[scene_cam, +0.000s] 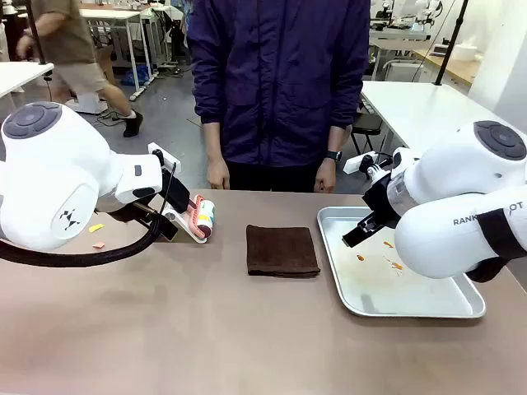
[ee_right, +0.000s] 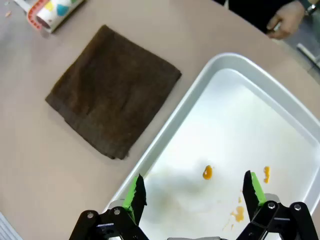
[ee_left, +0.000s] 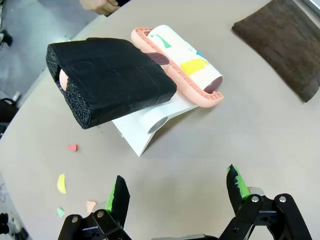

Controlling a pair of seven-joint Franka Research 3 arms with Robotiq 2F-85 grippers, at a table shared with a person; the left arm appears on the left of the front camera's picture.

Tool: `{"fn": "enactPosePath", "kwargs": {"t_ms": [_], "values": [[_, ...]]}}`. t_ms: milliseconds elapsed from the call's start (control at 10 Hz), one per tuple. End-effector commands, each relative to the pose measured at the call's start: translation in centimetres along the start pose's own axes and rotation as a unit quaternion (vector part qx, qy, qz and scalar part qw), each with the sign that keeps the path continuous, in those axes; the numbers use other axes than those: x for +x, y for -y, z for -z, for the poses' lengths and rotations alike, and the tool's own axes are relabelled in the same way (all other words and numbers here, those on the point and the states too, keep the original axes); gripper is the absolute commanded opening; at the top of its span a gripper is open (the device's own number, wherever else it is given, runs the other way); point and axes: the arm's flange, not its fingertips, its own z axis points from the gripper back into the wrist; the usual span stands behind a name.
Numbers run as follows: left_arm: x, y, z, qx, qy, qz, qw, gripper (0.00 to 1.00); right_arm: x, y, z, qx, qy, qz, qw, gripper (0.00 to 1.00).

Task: Clean the surface of the table.
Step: Hold the Lint Roller with your left hand and the towel with your right hand.

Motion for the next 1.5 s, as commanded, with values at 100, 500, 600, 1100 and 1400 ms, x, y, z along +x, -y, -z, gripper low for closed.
{"fn": "enactPosePath", "kwargs": {"t_ms": [100, 500, 600, 1100, 1400], "values": [[0.0, 0.0, 0.0, 0.000, 0.000, 0.000, 1.000, 1.00, 0.0, 0.0, 0.0, 0.000, 0.000, 0.000, 1.000, 1.00], [0.0, 0.0, 0.0, 0.000, 0.000, 0.000, 1.000, 1.00, 0.0, 0.0, 0.0, 0.000, 0.000, 0.000, 1.000, 1.00], [0.0, 0.0, 0.0, 0.000, 0.000, 0.000, 1.000, 1.00, 0.0, 0.0, 0.0, 0.000, 0.000, 0.000, 1.000, 1.00], [0.0, 0.0, 0.0, 0.000, 0.000, 0.000, 1.000, 1.00, 0.0, 0.0, 0.0, 0.000, 0.000, 0.000, 1.000, 1.00], [0.2, 0.7, -2.7, -0.024, -0.081, -0.132, 0.988, 1.00, -1.0, 0.0, -1.7, 0.050, -0.105, 0.113, 0.987, 1.00]]}}
